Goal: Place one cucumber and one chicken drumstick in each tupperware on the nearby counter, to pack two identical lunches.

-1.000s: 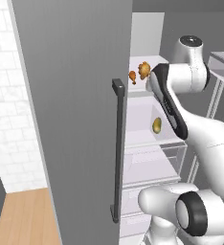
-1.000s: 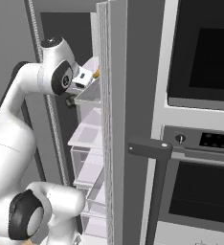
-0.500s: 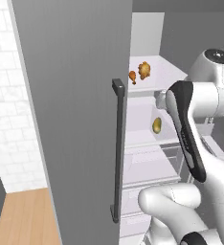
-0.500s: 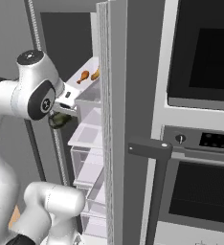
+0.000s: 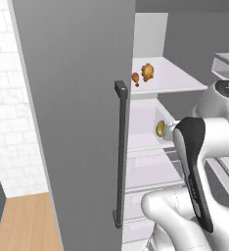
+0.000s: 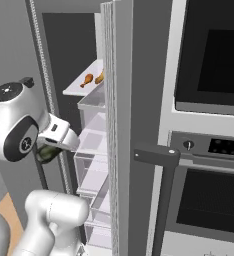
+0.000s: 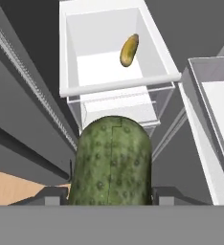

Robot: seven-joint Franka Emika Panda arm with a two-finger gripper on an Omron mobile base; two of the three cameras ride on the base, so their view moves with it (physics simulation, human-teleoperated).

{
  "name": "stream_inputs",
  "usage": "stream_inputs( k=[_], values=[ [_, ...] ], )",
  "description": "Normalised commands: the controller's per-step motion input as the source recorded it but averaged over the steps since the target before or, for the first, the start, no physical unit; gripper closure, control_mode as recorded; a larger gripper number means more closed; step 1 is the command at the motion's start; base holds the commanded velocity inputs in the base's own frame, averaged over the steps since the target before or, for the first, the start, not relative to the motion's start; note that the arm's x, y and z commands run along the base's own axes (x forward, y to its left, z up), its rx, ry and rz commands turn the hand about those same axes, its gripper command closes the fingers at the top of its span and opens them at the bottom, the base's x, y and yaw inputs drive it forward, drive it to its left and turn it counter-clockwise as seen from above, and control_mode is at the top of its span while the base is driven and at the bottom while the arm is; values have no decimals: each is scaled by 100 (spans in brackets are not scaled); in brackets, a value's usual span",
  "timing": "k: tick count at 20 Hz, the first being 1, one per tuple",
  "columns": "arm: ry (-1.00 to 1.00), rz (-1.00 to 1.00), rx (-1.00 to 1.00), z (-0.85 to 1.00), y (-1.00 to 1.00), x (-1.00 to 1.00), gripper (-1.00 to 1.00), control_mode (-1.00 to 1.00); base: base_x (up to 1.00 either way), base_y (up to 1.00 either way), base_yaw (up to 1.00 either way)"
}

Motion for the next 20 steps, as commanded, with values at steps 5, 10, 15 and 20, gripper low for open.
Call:
stream_inputs(
  k=[5, 10, 15, 20],
  values=[
    [2, 2, -3, -24, 0, 0, 100, -100, 0, 0, 0],
    [0, 0, 0, 0, 3, -4, 100, -100, 0, 0, 0],
    [0, 0, 0, -8, 29, -50, 100, 100, -18, 7, 0],
    [0, 0, 0, 0, 0, 0, 100, 100, -100, 14, -8]
  ],
)
